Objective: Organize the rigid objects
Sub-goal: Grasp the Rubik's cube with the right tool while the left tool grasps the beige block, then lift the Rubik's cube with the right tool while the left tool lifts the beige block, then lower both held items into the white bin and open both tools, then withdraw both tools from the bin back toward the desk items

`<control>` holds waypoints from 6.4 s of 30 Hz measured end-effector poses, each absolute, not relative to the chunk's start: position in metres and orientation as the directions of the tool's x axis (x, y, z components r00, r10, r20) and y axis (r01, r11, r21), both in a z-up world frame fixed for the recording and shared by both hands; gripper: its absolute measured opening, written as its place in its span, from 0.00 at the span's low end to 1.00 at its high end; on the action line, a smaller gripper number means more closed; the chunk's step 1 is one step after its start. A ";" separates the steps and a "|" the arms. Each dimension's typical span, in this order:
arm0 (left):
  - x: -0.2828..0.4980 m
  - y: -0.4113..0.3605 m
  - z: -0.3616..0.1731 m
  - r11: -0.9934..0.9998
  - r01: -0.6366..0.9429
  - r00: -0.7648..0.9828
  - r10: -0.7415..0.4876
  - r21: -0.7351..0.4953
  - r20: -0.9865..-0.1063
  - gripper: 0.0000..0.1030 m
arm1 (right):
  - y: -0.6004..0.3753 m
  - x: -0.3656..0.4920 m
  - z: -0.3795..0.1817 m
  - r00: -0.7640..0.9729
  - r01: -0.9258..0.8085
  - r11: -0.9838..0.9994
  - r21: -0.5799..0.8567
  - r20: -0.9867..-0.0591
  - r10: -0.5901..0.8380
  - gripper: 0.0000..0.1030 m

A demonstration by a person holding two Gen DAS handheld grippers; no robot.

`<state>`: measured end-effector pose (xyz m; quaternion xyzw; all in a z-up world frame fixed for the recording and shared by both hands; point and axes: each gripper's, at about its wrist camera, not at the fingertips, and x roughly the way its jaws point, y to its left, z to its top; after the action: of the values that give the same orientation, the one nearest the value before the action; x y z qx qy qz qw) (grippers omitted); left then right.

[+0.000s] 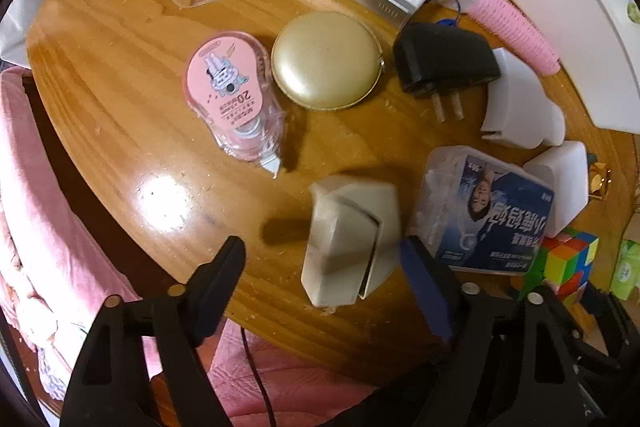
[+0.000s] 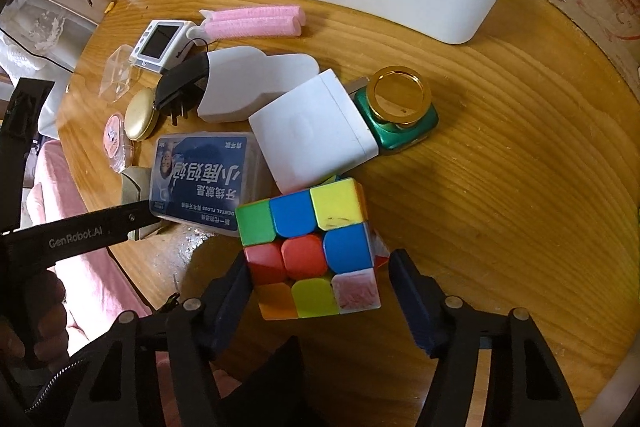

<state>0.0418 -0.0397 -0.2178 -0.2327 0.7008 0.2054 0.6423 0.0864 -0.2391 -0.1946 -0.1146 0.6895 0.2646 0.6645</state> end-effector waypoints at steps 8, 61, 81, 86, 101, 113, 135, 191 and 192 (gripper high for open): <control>0.046 -0.026 -0.210 0.769 -0.629 -0.003 -0.152 -0.116 -0.988 0.54 | -0.234 0.087 -0.193 -0.087 -0.523 0.829 0.197 -0.980 0.179 0.60; 0.020 0.008 -0.220 0.688 -0.700 0.047 -0.224 -0.192 -0.974 0.41 | -0.255 0.070 -0.171 -0.016 -0.477 0.859 0.186 -0.979 0.203 0.57; -0.004 0.023 -0.132 0.741 -0.643 0.198 -0.079 -0.191 -0.977 0.26 | -0.245 0.063 -0.122 0.146 -0.538 0.829 0.155 -0.951 0.272 0.56; 0.003 0.029 -0.090 0.781 -0.591 0.293 -0.022 -0.200 -0.956 0.26 | -0.237 0.060 -0.098 0.259 -0.571 0.813 0.109 -0.917 0.305 0.56; 0.063 0.036 -0.014 0.928 -0.316 0.603 0.036 -0.197 -0.797 0.26 | -0.214 0.064 -0.043 0.542 -0.546 0.836 0.045 -0.742 0.394 0.55; 0.113 0.025 -0.006 0.991 -0.047 0.758 -0.045 -0.123 -0.651 0.27 | -0.185 0.105 -0.023 0.687 -0.465 0.885 -0.002 -0.632 0.359 0.55; 0.208 0.006 -0.065 0.971 0.152 0.703 -0.237 -0.184 -0.671 0.33 | -0.171 0.187 -0.078 0.724 -0.270 0.963 -0.006 -0.661 0.198 0.55; 0.038 0.027 0.042 0.991 0.020 0.861 -0.085 -0.133 -0.501 0.81 | -0.222 0.029 0.014 0.805 -0.220 0.970 0.105 -0.542 0.242 0.81; 0.033 0.029 0.039 0.992 0.007 0.858 -0.072 -0.128 -0.508 0.81 | -0.223 0.027 0.011 0.799 -0.221 0.969 0.110 -0.549 0.245 0.81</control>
<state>0.0330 0.0286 0.0393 -0.0609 0.2654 -0.0204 0.9620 0.0269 -0.2229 0.0110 0.0201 0.2922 0.1230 0.9482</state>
